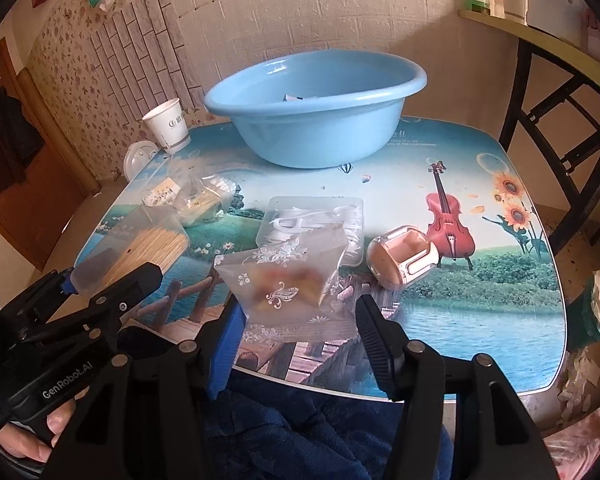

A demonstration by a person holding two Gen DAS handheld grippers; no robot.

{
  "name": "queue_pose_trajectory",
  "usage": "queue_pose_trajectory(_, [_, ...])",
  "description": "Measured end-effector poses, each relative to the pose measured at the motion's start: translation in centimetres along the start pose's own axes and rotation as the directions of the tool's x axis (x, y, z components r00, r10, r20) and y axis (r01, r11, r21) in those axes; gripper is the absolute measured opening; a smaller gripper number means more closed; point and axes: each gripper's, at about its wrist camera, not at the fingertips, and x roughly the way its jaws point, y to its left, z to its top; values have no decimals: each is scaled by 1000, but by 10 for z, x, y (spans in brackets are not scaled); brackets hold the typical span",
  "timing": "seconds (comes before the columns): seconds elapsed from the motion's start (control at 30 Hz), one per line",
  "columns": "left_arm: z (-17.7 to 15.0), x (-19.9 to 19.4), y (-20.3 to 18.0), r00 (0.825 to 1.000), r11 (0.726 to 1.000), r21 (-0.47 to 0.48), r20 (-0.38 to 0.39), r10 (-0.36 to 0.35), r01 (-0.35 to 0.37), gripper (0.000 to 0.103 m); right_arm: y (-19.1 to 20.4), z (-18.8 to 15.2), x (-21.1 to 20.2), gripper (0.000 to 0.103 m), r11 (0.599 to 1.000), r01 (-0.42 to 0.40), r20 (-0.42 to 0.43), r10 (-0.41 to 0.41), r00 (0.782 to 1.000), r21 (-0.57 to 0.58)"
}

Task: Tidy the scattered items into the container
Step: 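Lift the toothpick box with the left gripper while the right grasps the snack bag, then carry the toothpick box and snack bag over the blue basin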

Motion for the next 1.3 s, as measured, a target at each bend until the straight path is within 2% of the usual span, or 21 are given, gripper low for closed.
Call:
queue_pose_trajectory(0.27, [20,-25,1,997,1000,-12,73,-12,13,59,2,13,-26,58,1000,-20,72,19,997,8])
queue_pose_trajectory(0.8, [38,-41,2,993,999,-27,116,-32,35,59,3,21,-32,58,1000,-22,109,21,994,12])
queue_pose_trajectory(1.13, [80,-29,-5,987,998,-24,153,-53,57,59,-1,63,-37,58,1000,-22,168,21,986,7])
queue_pose_trajectory(1.3, [105,-12,-15,986,997,-3,149,-70,72,59,-9,95,-24,58,1000,-25,161,26,987,-9])
